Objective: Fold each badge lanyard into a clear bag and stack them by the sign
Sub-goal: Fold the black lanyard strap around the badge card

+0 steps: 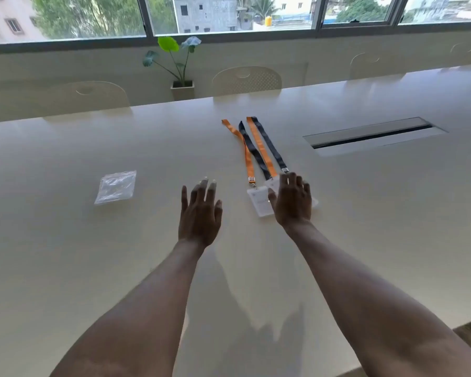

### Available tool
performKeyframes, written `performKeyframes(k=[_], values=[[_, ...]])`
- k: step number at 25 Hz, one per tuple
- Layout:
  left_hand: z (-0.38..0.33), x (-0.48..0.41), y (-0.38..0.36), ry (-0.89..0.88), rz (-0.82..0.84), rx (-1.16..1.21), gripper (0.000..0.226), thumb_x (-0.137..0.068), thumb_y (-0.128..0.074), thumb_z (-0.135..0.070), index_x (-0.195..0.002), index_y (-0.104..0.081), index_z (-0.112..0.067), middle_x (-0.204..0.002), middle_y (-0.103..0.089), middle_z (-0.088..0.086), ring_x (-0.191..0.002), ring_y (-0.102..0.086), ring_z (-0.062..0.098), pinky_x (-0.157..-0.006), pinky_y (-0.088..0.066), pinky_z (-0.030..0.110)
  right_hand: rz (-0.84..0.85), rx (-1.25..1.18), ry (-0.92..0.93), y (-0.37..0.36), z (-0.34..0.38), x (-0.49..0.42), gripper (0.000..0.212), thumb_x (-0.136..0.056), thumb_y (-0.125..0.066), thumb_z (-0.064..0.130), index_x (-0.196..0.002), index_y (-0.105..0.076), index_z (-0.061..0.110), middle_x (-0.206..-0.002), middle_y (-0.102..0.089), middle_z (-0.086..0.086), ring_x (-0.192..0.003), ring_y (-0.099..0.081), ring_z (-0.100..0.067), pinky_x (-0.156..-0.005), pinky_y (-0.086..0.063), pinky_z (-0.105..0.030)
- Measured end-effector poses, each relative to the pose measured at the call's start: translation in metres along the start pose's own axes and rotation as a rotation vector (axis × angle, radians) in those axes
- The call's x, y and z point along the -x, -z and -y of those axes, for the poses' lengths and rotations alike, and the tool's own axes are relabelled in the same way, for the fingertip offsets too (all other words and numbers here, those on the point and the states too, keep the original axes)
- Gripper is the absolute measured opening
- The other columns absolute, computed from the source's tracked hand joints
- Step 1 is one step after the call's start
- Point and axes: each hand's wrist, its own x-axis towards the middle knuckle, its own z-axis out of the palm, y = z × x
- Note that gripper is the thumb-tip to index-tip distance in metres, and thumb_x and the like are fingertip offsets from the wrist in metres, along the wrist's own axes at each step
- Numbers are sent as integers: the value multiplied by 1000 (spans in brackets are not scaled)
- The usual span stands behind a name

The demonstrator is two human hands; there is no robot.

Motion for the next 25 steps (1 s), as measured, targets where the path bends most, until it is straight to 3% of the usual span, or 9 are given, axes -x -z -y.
performKeyframes(k=[3, 8, 13, 18, 22, 25], values=[[-24, -16, -18, 0, 52, 51, 51, -106, -42, -30, -154, -41, -12, -163, -39, 14, -152, -35, 29, -129, -13, 57, 94, -45, -107, -3, -18, -17, 60, -92, -71, 44, -137, -57, 7, -133, -61, -14, -122, -59, -33, -108, -42, -44], [-61, -42, -51, -64, 138, 144, 50, -107, -40, -30, -154, -41, -13, -164, -38, 11, -154, -32, 26, -130, -10, 55, 181, -35, -83, -11, -29, -33, 73, -86, -72, 60, -137, -57, 11, -131, -64, -13, -122, -60, -31, -105, -45, -43], [-75, -55, -69, -101, 203, 171, 50, -109, -36, -33, -155, -41, -13, -165, -38, 10, -155, -31, 23, -131, -8, 53, 201, -22, -40, -18, -25, -43, 69, -83, -76, 58, -132, -58, 13, -127, -68, -11, -119, -61, -30, -102, -45, -42], [-75, -56, -70, -103, 184, 186, 49, -110, -37, -32, -153, -44, -11, -162, -41, 11, -153, -34, 24, -131, -10, 53, 208, -45, -93, -12, -20, -48, 81, -77, -82, 58, -137, -55, 10, -125, -66, -17, -116, -62, -33, -102, -49, -41], [-88, -61, -59, -36, 62, 256, 47, -107, -39, -33, -144, -55, -8, -150, -54, 12, -144, -45, 28, -125, -26, 51, 161, -169, -140, 4, -16, -46, 77, -76, -86, 53, -132, -54, 9, -122, -62, -19, -109, -66, -34, -98, -55, -42], [-104, -70, -46, 134, 77, 419, 49, -102, -40, -44, -124, -68, -10, -131, -67, 10, -125, -58, 28, -107, -44, 47, 81, -283, -184, 18, -8, -37, 73, -79, -84, 54, -128, -51, 11, -117, -60, -18, -104, -67, -35, -90, -61, -44]])
